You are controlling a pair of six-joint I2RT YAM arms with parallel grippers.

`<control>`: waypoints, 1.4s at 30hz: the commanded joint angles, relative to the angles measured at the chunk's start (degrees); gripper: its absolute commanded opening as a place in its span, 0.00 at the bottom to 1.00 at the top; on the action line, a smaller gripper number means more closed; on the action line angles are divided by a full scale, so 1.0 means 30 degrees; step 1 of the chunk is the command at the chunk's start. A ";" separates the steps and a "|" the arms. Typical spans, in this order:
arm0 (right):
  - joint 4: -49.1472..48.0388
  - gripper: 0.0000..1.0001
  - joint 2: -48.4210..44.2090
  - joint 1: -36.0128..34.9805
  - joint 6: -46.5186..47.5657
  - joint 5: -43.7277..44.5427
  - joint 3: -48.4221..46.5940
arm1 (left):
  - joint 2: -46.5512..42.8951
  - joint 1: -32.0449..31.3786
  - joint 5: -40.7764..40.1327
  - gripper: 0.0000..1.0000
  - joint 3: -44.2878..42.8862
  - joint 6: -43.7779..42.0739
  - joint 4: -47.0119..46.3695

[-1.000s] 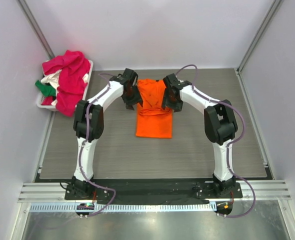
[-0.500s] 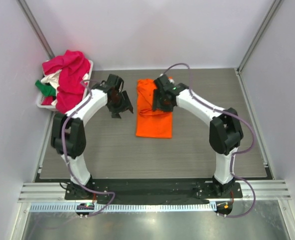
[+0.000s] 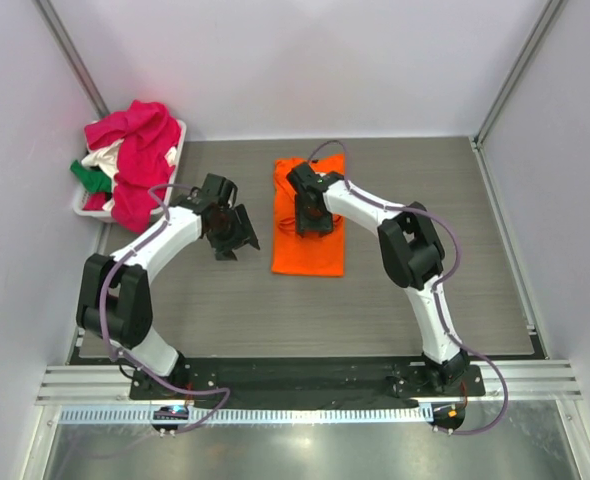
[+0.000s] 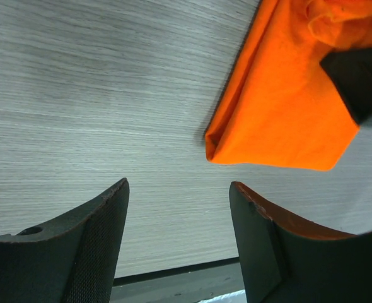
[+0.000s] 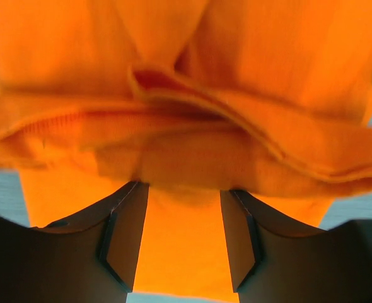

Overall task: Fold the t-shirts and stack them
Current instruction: Fold the tshirt

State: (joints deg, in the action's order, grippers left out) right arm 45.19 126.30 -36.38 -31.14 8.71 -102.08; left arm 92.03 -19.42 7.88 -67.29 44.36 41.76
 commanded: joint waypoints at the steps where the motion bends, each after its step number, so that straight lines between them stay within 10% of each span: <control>1: 0.1077 0.55 0.0758 0.0231 0.1119 0.1431 -0.2472 | -0.0910 0.0028 0.0742 0.66 0.0163 -0.0137 -0.0970; 12: 0.4715 0.60 0.4402 0.2547 0.2292 0.1081 -1.4314 | -0.2111 -0.0001 0.1151 0.65 0.0514 0.0008 -0.0881; 28: -0.4775 0.81 -1.0426 0.2869 -0.1778 -0.5392 1.1366 | -0.1410 -0.1378 0.2881 0.72 0.4875 0.1617 -0.7730; 42: -0.8235 0.66 -0.9964 0.2898 -0.2424 -0.6448 1.5423 | 0.0114 -0.1730 0.2735 0.58 0.7018 0.3026 -1.1398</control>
State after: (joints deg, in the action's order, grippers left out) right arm 25.08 95.26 -27.70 -37.65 -9.21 -56.34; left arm 92.01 -24.05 15.07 -46.65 52.36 12.49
